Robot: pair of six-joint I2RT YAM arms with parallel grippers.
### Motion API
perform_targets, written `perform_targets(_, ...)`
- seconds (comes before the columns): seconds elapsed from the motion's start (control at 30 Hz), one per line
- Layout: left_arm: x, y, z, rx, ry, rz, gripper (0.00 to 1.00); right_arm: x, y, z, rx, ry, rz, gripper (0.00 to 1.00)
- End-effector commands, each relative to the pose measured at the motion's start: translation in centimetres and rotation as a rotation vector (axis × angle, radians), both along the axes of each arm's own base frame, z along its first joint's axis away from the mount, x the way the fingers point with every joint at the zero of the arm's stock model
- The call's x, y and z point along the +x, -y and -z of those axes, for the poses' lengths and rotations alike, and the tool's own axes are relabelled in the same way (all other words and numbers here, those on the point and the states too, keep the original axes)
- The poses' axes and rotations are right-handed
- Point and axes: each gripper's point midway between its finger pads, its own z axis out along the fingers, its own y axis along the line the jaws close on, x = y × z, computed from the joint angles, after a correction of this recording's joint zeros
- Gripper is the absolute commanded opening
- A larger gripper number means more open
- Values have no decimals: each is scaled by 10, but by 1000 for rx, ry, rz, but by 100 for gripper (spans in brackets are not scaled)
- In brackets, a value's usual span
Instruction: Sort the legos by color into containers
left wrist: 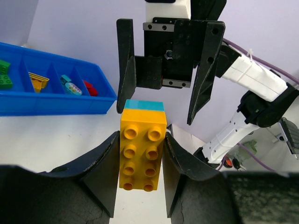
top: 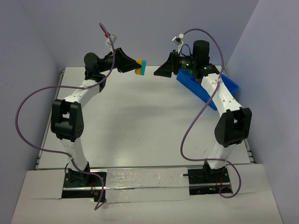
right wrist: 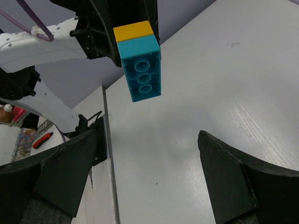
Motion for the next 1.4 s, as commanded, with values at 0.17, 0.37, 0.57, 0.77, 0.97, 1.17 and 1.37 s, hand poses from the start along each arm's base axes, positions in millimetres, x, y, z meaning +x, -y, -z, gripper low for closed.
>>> perform_targets(0.17,-15,5,-27,-38,74,26,0,-4,-27,-37,68,75,-63,95)
perform_targets(0.37,-20,9,-29,-28,89,38,0,5,-41,-37,63,101,-67,95)
perform_targets(0.57,-24,15,-29,-9,104,50,0,9,-49,-39,66,123,-79,84)
perform_targets(0.77,-25,16,-29,-4,111,53,0,8,-52,-39,66,138,-93,50)
perform_targets(0.97,-24,14,-28,-7,103,47,0,4,-51,-38,55,152,-102,10)
perform_targets(1.17,-21,8,-27,-18,90,27,0,-1,-45,-34,30,153,-84,0)
perform_targets(1.37,-15,-7,-28,8,108,-24,0,4,-14,-29,-2,147,-20,0)
